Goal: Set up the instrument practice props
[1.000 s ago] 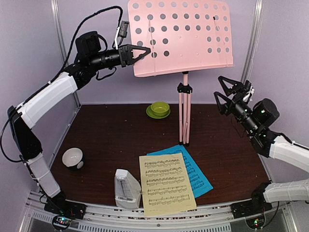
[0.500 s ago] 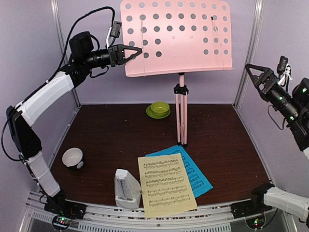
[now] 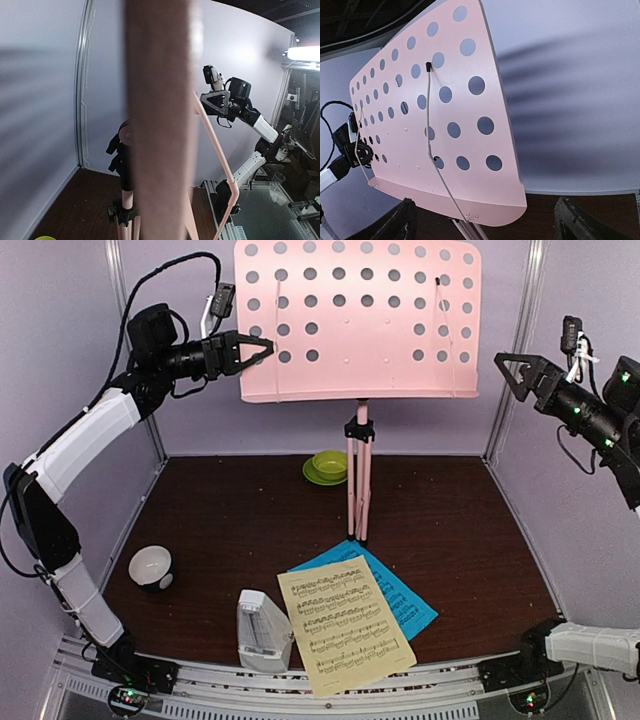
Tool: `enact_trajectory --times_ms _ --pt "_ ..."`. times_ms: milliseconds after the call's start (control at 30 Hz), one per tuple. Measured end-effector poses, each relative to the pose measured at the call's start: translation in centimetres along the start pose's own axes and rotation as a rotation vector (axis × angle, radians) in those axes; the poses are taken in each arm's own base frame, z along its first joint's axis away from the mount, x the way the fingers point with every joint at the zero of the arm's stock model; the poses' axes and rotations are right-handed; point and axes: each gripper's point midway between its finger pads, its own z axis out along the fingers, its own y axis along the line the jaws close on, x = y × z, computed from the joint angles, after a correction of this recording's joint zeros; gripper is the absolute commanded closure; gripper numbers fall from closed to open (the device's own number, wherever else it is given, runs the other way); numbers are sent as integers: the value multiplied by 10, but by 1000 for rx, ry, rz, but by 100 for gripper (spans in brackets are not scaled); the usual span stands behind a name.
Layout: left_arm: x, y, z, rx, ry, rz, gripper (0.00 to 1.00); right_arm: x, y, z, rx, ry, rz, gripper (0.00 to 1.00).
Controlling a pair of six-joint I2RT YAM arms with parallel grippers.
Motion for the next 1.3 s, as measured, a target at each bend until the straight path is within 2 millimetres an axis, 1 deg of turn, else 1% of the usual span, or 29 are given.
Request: enact_trajectory --times_ms 67,233,300,367,400,533,600,733,900,1100,1167,1267,1300 --pt "1 -4 0 27 0 6 100 3 -3 6 -1 16 -22 7" --pt "2 -16 0 100 8 16 100 9 -12 31 -5 61 -62 10" --pt "2 -20 -1 124 10 19 100 7 -16 39 -14 68 -67 12" --pt "1 -23 -1 139 12 22 100 2 -15 45 -43 64 -71 16" --pt "1 -24 -1 145 12 22 100 0 -12 47 -67 66 -69 19" --pt "2 -21 -1 160 12 21 100 -11 12 55 -215 70 -62 27" --pt "3 -22 -2 171 13 26 100 -10 21 59 -283 84 -55 33" --pt "3 -24 -2 193 17 35 100 -3 34 58 -373 122 -31 46" --pt "3 -23 0 206 19 40 100 -3 46 57 -454 138 -13 59" --pt "4 -16 3 206 18 33 100 -2 53 59 -519 149 -5 72" --pt "4 -14 3 205 18 32 95 -2 55 57 -536 152 -10 80" --pt "3 -10 2 190 14 25 88 -2 61 53 -580 153 -26 97" --pt "2 -6 1 173 7 20 86 -2 65 51 -604 158 -29 100"
